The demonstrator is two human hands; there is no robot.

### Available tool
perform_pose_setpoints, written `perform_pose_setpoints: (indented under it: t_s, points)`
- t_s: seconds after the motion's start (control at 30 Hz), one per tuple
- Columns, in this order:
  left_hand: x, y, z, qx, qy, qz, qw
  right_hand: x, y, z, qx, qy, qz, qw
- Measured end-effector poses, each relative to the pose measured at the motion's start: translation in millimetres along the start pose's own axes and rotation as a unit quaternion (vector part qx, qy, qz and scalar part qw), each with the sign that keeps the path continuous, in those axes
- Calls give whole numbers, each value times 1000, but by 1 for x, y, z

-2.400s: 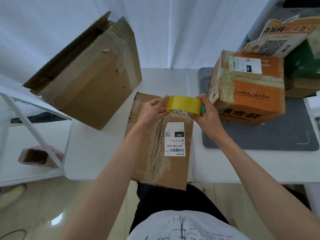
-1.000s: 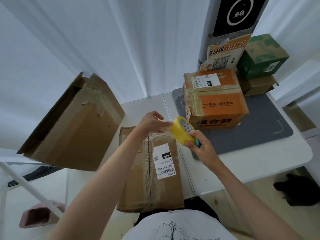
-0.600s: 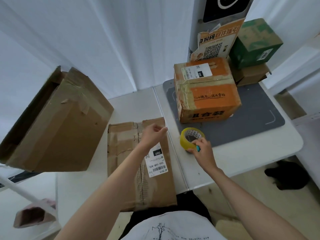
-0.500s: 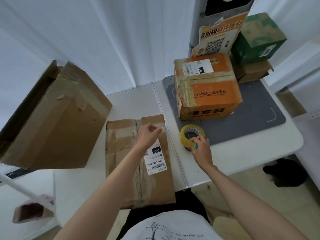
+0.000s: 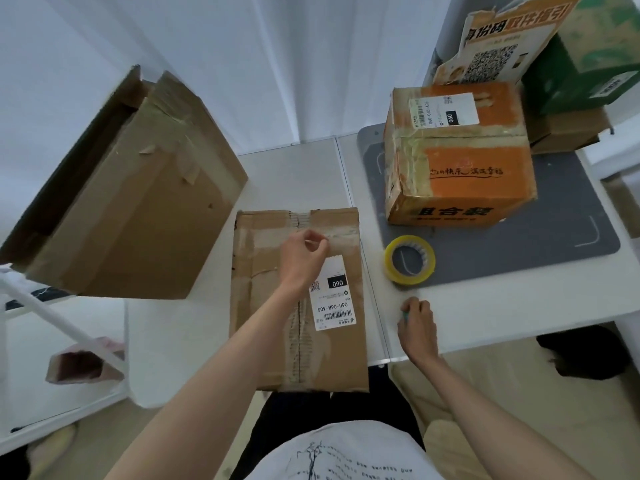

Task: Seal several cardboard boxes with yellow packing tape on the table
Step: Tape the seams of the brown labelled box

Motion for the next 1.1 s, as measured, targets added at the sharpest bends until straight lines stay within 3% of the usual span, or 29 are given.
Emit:
perform_pose_setpoints:
  t_s: [0.07,0.17,0.23,0.33,0.47,0.6,0.7,0.83,0.9,1.0,1.1]
  points:
    - [-11,4,-11,39,-21,20,999,-3,-1,-3,6,17,-2,1000]
    - [-32,6,-24,56,-139,47,988,-22,7,-22,84,-40,32,995]
    - [-48,3,-20,-27,-249,51,967,-55,19,-43,174,-93,-1,980]
    - [-68,0,-8,-117,-360,71,923,-130,28,-69,248,-123,-132,952]
    - [-74,-3,-5,-111,-382,87,913,-238,-2,-69,176,-18,-280,944]
    - [-83,-3,-8,-111,-320,85,937,-304,-65,-46,94,147,-283,943]
    - [-83,-4,-13,-114,-319,94,936,-297,-97,-29,46,270,-254,928]
    - [-86,-6,-15,-114,-350,99,924,-264,-104,-45,83,333,-283,896]
    - [-86,-6,-13,-115,-347,105,925,-242,-107,-69,117,308,-262,907]
    - [-79,-6,-19,-58,-311,99,943,-210,-103,-96,133,139,-158,969]
    - [-75,-22,-36,46,-274,-7,960,-203,-88,-88,76,-31,-114,990]
Point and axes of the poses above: each hand's wrist, its own y-axis away from the middle knuckle, its own z-axis out of the palm, x = y × z, the point moved 5 cm from there along -y, towards the middle knuckle, and after that the axes turned 13 degrees about -x, right-handed, at the moved point
